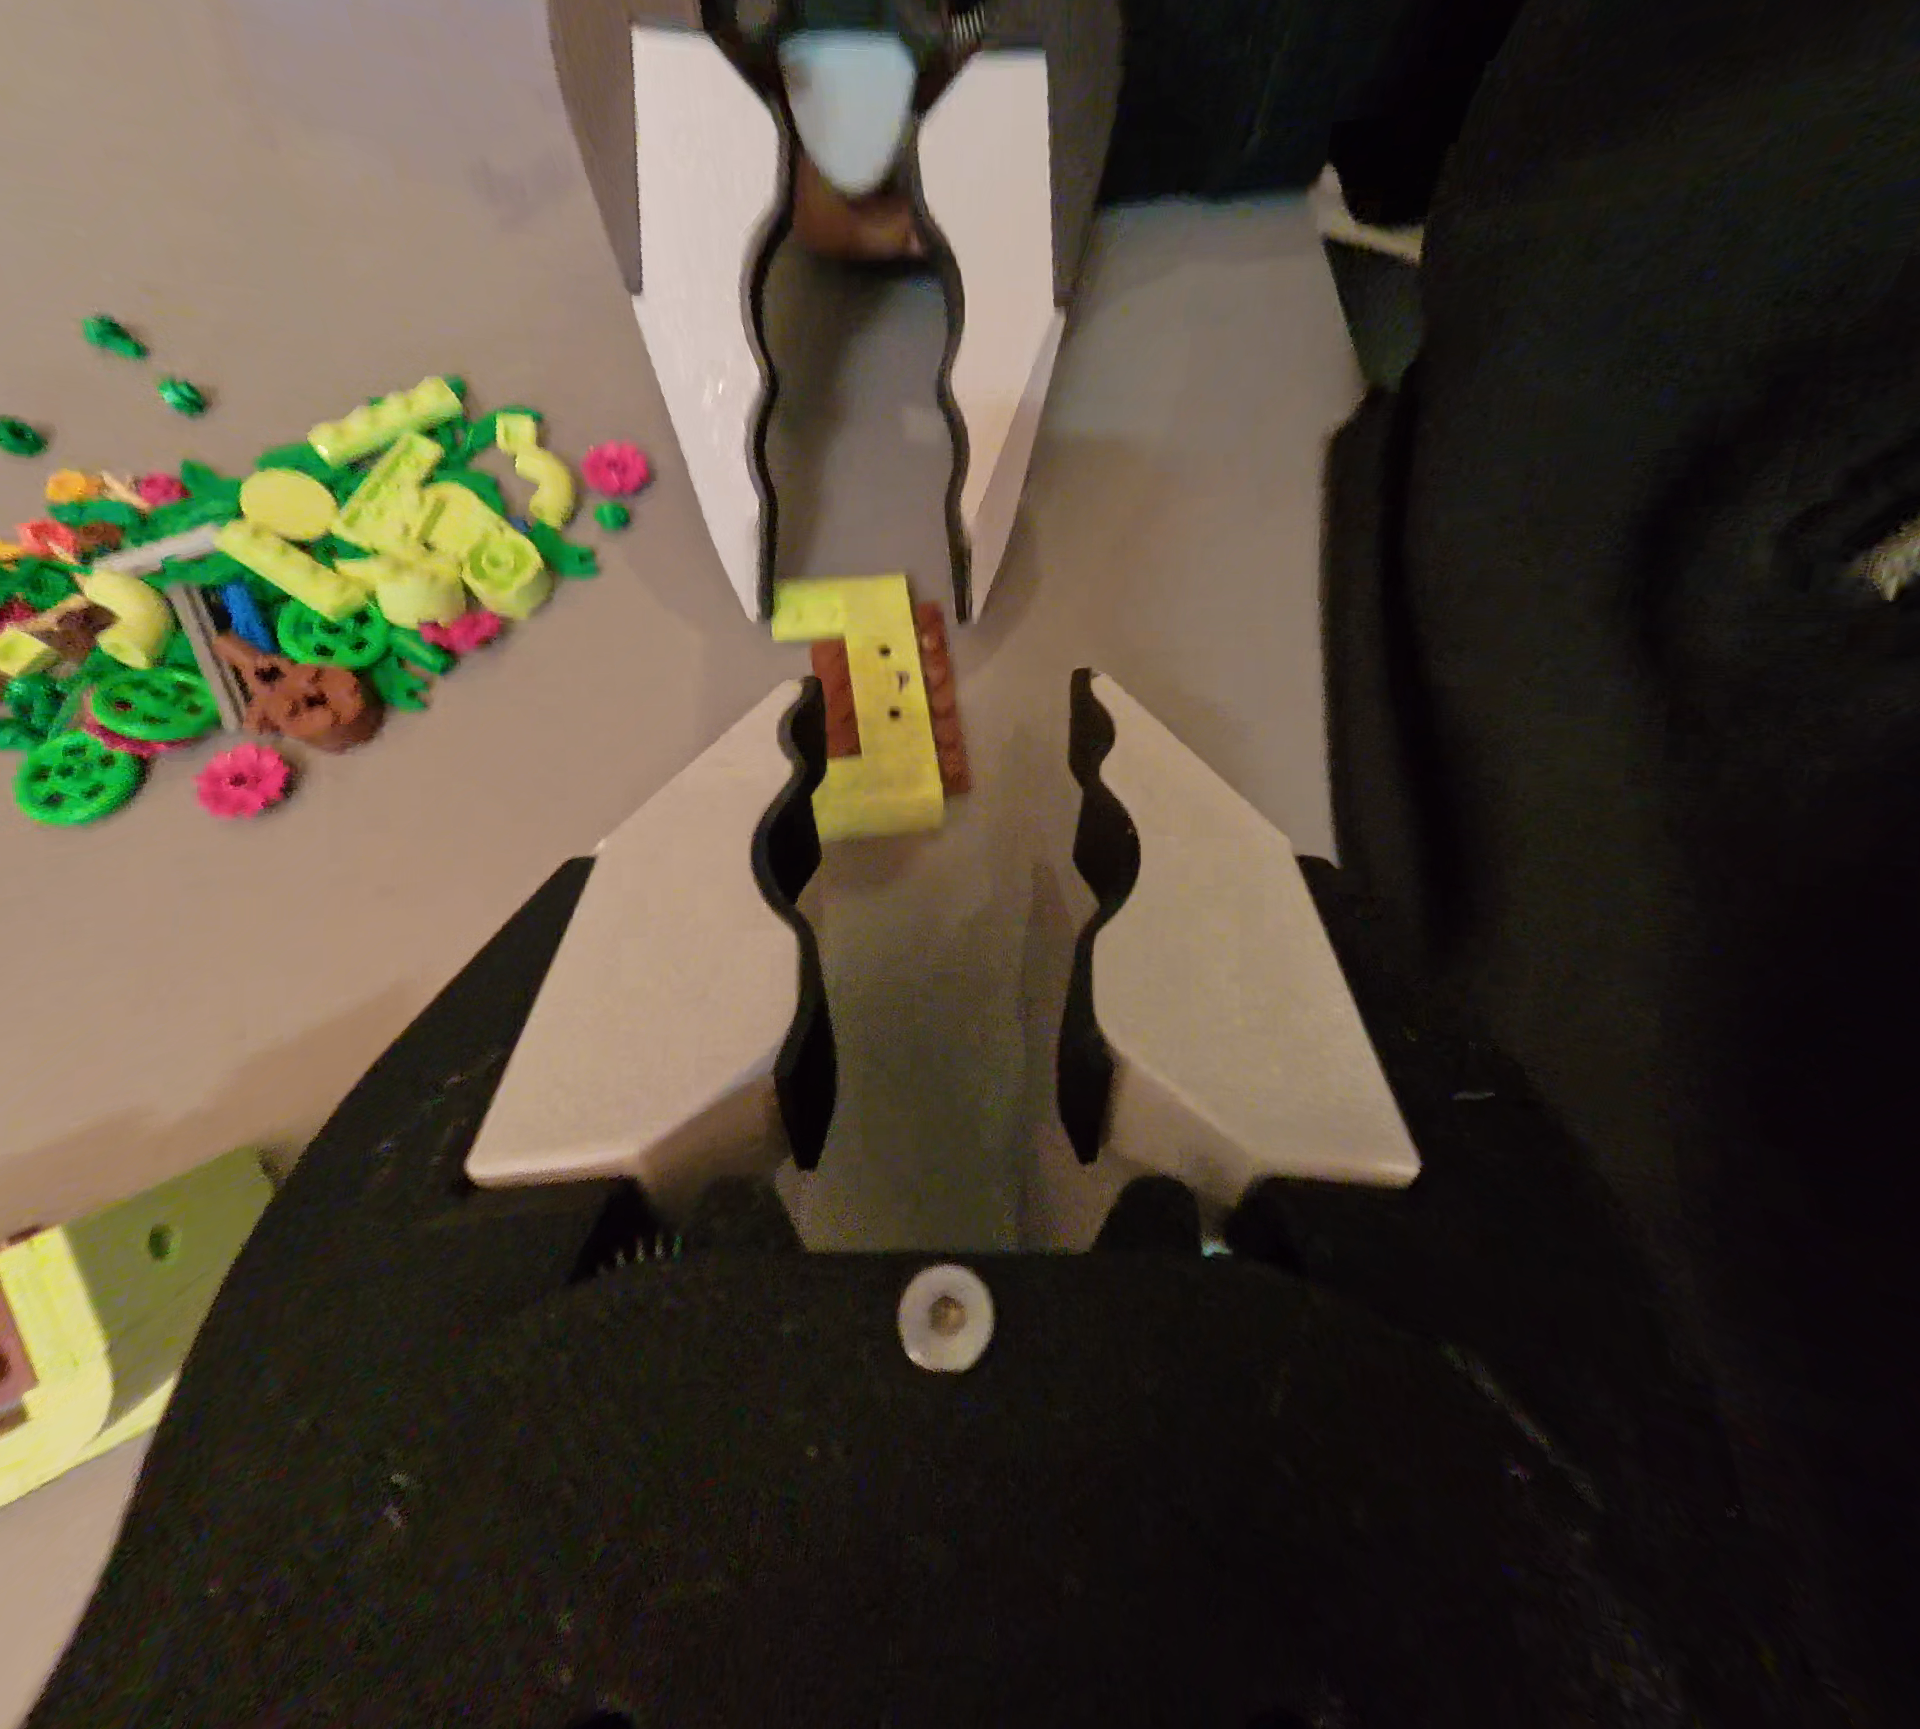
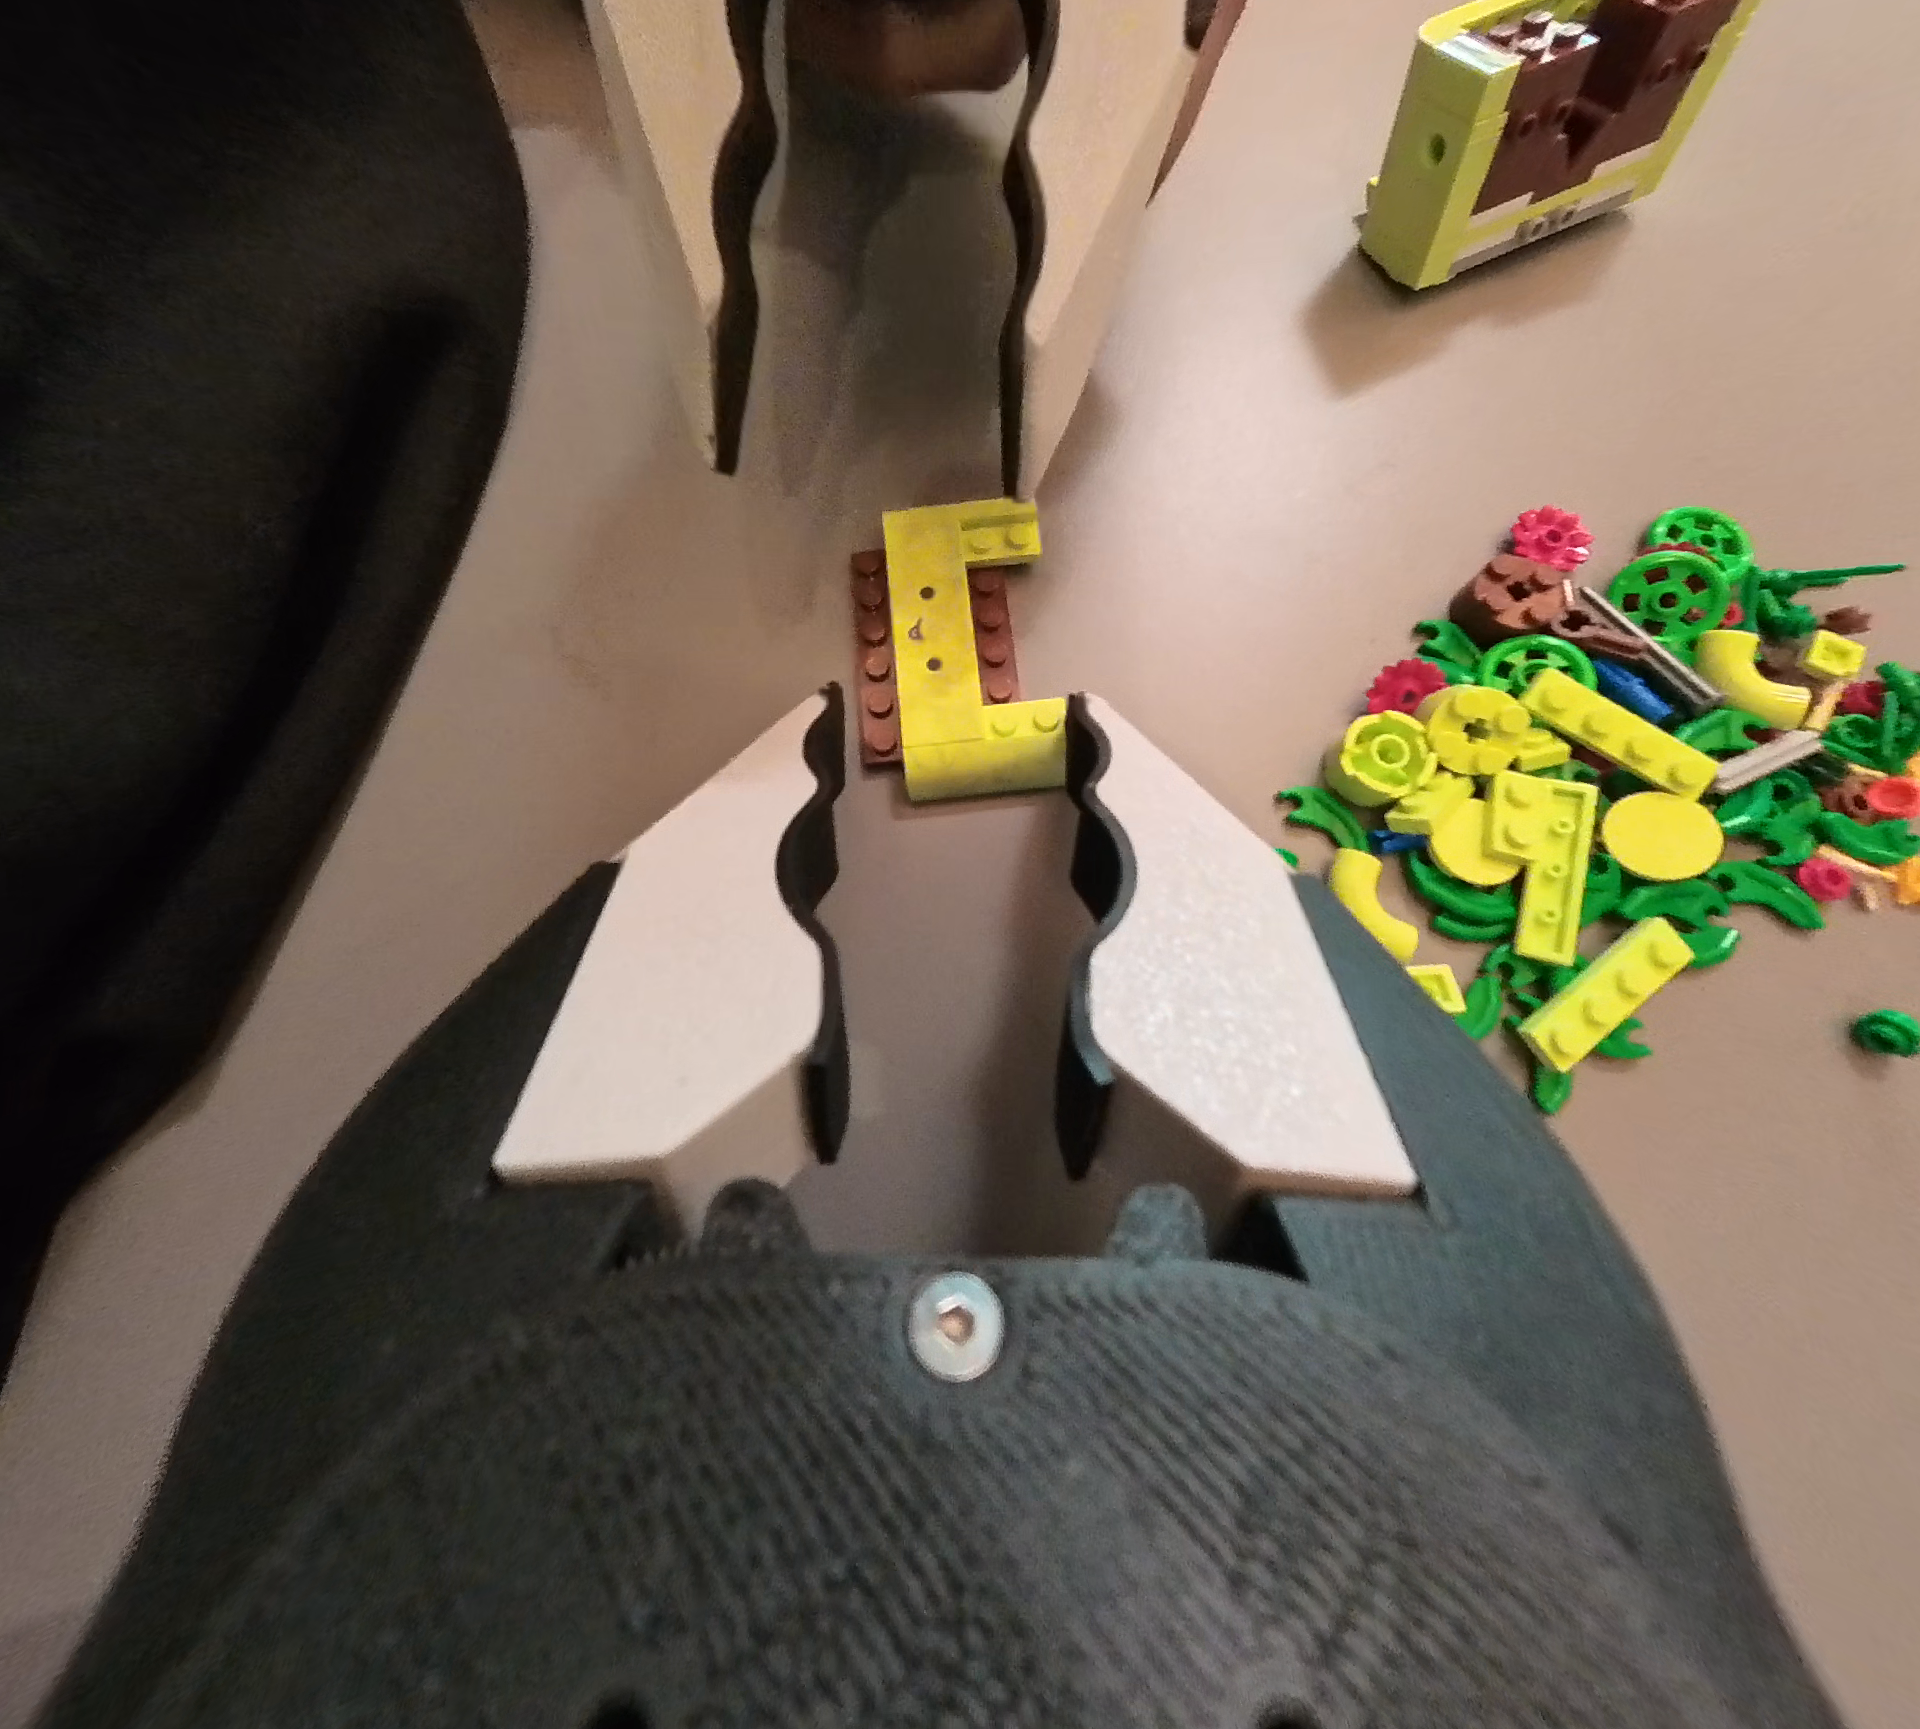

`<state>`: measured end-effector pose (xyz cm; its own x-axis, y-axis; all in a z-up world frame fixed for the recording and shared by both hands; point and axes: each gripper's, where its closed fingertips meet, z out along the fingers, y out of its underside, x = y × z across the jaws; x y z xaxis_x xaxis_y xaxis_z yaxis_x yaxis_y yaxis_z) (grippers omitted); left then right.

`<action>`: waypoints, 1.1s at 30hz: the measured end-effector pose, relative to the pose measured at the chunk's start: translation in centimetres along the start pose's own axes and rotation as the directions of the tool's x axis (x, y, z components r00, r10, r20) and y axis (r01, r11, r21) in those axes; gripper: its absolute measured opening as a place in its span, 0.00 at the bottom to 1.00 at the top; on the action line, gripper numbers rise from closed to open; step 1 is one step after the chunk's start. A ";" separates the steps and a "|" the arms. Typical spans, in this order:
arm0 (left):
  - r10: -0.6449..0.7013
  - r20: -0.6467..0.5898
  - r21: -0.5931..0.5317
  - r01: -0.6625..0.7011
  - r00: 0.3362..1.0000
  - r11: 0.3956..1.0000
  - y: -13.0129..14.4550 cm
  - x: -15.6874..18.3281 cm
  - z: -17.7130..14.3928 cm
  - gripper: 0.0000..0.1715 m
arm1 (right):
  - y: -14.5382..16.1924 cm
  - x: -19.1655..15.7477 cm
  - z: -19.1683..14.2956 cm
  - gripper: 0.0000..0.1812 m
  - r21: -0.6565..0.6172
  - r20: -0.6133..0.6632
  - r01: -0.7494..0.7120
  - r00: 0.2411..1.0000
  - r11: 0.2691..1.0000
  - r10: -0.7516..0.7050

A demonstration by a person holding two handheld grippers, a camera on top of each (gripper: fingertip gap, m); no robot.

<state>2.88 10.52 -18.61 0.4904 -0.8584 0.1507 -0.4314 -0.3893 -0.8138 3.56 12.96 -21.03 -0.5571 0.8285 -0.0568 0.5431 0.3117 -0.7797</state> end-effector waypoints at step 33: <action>0.031 0.199 -0.110 -0.009 0.979 0.994 0.5 -1.8 3.5 0.06 | 0.4 0.4 0.0 0.17 -0.020 -0.063 0.052 0.997 0.998 -0.053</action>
<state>4.44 13.07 -21.29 0.6178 -0.7863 0.0104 -0.5166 -0.4158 -0.7485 3.52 13.39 -21.39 -0.5445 0.8384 0.0237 0.5259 0.3632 -0.7691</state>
